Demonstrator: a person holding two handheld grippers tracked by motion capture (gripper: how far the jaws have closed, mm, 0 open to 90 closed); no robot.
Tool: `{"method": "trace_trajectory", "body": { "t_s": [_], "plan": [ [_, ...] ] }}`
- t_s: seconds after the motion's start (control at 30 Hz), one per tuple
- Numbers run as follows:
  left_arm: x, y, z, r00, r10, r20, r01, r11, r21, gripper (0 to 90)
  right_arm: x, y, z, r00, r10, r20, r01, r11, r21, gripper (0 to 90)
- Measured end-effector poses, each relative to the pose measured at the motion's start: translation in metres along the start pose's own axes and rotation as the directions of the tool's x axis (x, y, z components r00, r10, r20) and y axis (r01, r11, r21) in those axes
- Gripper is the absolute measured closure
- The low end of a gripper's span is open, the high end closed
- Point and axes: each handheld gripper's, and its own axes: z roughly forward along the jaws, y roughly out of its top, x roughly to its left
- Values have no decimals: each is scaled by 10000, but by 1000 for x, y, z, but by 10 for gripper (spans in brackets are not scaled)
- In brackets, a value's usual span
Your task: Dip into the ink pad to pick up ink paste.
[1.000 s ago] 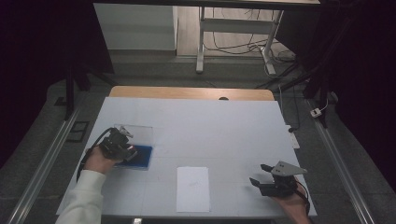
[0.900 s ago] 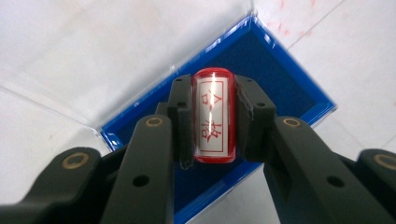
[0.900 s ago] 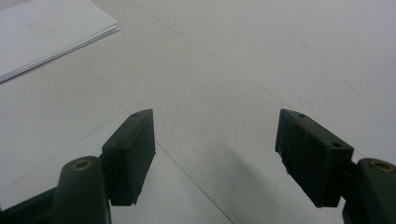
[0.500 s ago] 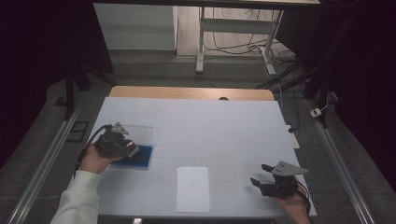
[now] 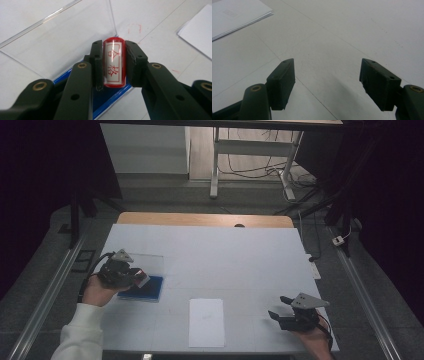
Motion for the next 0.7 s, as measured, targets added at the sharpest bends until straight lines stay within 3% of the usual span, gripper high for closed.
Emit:
{"method": "trace_trajectory", "body": {
  "t_s": [0.27, 0.7],
  "plan": [
    [-4, 3, -8, 9999, 37, 165, -28, 9984, -559, 703, 0, 0, 0, 10000, -14, -89, 14, 10000, -48, 281],
    [-19, 12, -17, 9935, 508, 1021, -383, 9919, -1211, 703, 0, 0, 1, 10000, -37, -79, 37, 10000, -18, 281]
  ]
}}
